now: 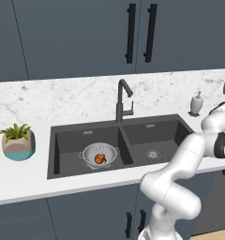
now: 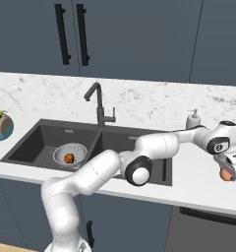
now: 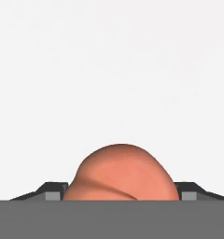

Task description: Put the colander in the sink, put the orange, peach in the colander, and turn on the sink faucet and pour water over the colander.

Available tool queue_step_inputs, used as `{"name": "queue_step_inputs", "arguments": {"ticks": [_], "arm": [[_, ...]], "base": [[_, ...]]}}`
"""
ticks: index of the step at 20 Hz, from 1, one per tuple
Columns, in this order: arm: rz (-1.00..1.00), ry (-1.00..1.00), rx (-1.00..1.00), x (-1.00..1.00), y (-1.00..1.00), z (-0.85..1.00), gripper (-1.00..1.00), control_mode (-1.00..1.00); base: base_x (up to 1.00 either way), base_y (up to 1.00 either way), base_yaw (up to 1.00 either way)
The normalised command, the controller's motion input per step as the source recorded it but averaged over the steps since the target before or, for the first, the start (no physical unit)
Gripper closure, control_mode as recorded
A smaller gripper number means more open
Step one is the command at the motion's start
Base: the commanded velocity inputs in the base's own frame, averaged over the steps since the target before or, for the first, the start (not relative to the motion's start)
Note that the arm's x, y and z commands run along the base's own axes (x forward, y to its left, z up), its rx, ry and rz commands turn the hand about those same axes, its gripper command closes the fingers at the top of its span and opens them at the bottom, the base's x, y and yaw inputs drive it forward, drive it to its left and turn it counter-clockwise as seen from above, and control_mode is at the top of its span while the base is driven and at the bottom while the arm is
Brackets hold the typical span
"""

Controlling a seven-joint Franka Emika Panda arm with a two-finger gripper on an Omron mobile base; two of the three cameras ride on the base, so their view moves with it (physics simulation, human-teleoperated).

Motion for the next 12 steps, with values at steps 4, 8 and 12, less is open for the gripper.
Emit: {"name": "queue_step_inputs", "arguments": {"ticks": [4, 8, 12], "arm": [[0.01, -0.01, 0.0, -0.21, 0.26, -0.36, 1.0, -1.0], [0.07, -0.12, 0.0, -0.47, 0.51, -0.28, 1.0, -1.0], [0.09, -0.21, 0.0, -0.51, 0.74, -0.36, 1.0, -1.0]], "base": [[0.0, 0.0, 0.0], [0.0, 0.0, 0.0], [0.0, 0.0, 0.0]]}}
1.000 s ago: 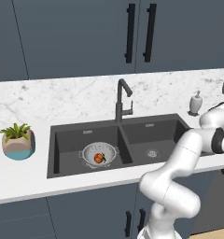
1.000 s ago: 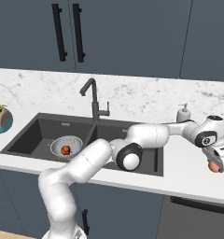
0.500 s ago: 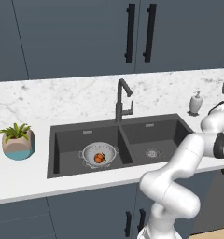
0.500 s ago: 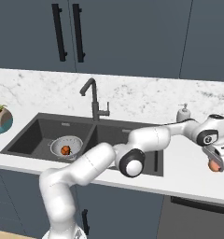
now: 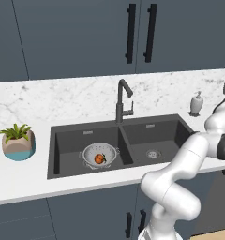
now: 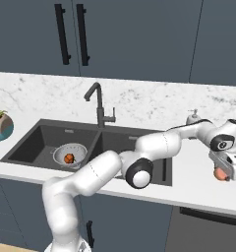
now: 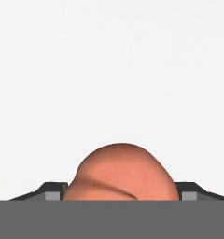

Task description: Put the colander in the sink, put the orange, peach in the colander, and turn on the sink faucet and pour water over the colander.

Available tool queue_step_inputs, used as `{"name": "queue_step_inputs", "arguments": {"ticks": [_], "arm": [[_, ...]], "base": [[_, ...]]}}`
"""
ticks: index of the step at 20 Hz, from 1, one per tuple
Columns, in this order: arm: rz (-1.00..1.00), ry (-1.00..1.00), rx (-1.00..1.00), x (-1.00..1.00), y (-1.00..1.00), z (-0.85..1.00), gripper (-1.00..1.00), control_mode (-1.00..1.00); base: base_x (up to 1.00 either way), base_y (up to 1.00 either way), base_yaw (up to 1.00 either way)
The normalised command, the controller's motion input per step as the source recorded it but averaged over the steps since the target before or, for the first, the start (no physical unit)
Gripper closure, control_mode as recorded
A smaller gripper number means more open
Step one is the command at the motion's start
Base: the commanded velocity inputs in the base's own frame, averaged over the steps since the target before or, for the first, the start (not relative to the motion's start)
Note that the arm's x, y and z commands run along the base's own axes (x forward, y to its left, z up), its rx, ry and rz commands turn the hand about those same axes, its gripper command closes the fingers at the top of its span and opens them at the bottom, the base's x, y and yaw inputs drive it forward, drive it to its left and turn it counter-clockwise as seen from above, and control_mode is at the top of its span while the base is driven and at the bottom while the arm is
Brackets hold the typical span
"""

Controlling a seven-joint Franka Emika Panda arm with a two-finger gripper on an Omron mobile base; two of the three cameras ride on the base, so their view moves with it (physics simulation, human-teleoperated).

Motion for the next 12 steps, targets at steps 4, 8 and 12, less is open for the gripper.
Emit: {"name": "queue_step_inputs", "arguments": {"ticks": [4, 8, 12], "arm": [[0.08, -0.33, -0.03, -0.53, 0.75, -0.53, 1.0, -1.0], [0.08, -0.42, -0.15, -0.55, 0.89, -0.6, 1.0, -1.0], [0.08, -0.22, -0.23, -0.31, 1.0, -0.2, 1.0, -1.0]], "base": [[0.0, 0.0, 0.0], [0.0, 0.0, 0.0], [0.0, 0.0, 0.0]]}}
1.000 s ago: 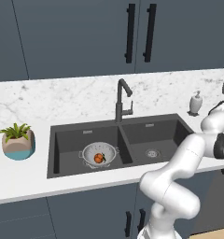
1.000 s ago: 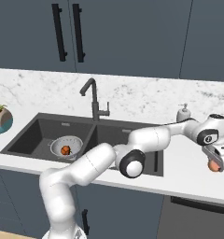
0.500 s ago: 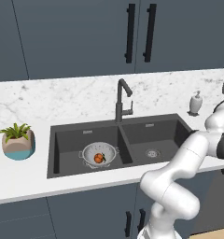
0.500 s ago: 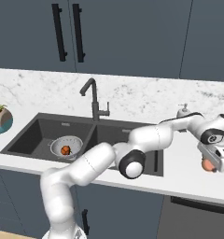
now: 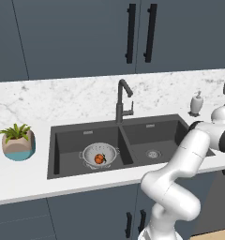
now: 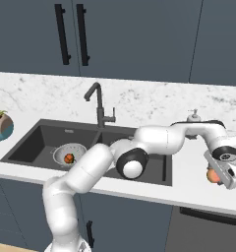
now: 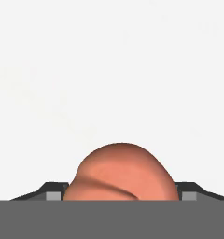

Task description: Put the colander in the sink, put the orange, peach in the colander, and turn on the sink faucet and pour water over the colander.

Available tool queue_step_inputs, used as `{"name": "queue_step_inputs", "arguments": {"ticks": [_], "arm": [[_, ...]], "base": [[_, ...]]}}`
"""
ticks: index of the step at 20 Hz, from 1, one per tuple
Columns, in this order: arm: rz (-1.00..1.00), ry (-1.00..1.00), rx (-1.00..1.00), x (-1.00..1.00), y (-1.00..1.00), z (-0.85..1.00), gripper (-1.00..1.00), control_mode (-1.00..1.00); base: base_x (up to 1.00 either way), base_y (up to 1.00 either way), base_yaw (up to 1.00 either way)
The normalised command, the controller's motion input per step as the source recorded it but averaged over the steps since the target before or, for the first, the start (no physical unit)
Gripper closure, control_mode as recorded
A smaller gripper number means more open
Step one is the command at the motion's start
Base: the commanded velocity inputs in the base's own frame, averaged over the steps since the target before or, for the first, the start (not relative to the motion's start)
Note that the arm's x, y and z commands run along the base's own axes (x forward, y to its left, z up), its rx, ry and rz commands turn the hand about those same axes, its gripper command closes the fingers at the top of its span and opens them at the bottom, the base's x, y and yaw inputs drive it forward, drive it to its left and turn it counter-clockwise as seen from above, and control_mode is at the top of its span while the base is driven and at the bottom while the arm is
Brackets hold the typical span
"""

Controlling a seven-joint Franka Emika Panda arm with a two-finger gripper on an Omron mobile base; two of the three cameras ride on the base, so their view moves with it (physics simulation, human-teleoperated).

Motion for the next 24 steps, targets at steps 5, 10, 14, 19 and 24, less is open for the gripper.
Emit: {"name": "queue_step_inputs", "arguments": {"ticks": [5, 10, 14, 19, 24], "arm": [[0.08, 0.0, -0.25, -0.26, 0.98, 0.12, 1.0, -1.0], [0.1, 0.0, -0.29, -0.39, 1.0, 0.04, 1.0, -1.0], [0.15, 0.0, -0.21, -0.3, 1.0, 0.04, 1.0, -1.0], [0.13, 0.01, -0.04, -0.08, 0.99, 0.3, 1.0, -1.0], [0.15, 0.0, -0.01, -0.03, 0.99, 0.4, 1.0, -1.0]], "base": [[0.0, 0.0, 0.0], [0.0, 0.0, 0.0], [0.0, 0.0, 0.0], [0.0, 0.0, 0.0], [0.0, 0.0, 0.0]]}}
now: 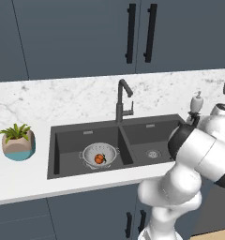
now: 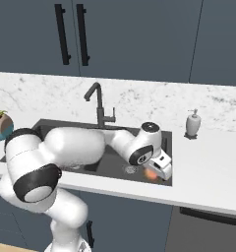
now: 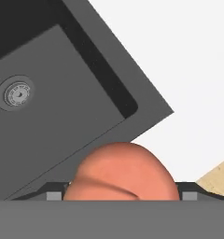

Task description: Put the colander in the sink, put the orange, peach in the colander, and turn on the sink faucet and pour water over the colander.

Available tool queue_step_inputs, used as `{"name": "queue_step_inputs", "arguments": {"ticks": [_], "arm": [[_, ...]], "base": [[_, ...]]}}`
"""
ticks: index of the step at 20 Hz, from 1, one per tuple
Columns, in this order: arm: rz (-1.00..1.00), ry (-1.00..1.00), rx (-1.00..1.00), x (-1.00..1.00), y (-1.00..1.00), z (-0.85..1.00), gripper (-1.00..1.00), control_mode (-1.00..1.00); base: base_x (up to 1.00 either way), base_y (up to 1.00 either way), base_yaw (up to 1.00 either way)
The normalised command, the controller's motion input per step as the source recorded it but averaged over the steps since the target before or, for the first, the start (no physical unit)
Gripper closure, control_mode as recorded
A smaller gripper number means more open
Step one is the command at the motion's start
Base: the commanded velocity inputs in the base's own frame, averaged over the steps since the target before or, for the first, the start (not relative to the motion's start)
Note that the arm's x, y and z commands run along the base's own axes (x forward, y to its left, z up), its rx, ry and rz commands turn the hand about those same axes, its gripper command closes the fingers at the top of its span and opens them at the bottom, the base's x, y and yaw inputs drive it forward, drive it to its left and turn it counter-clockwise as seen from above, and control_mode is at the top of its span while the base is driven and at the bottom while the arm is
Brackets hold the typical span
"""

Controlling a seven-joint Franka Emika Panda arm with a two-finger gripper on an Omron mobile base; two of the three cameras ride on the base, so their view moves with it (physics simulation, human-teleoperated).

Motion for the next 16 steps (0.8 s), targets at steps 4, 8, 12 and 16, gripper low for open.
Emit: {"name": "queue_step_inputs", "arguments": {"ticks": [4, 8, 12, 16], "arm": [[0.13, 0.01, 0.0, 0.0, 0.94, 0.58, 1.0, -1.0], [0.14, 0.0, 0.0, -0.01, 0.96, 0.51, 1.0, -1.0], [0.09, 0.0, 0.0, -0.01, 1.0, 0.37, 1.0, -1.0], [0.06, 0.0, -0.03, -0.03, 1.0, 0.22, 1.0, -1.0]], "base": [[0.0, 0.0, 0.0], [0.0, 0.0, 0.0], [0.0, 0.0, 0.0], [0.0, 0.0, 0.0]]}}
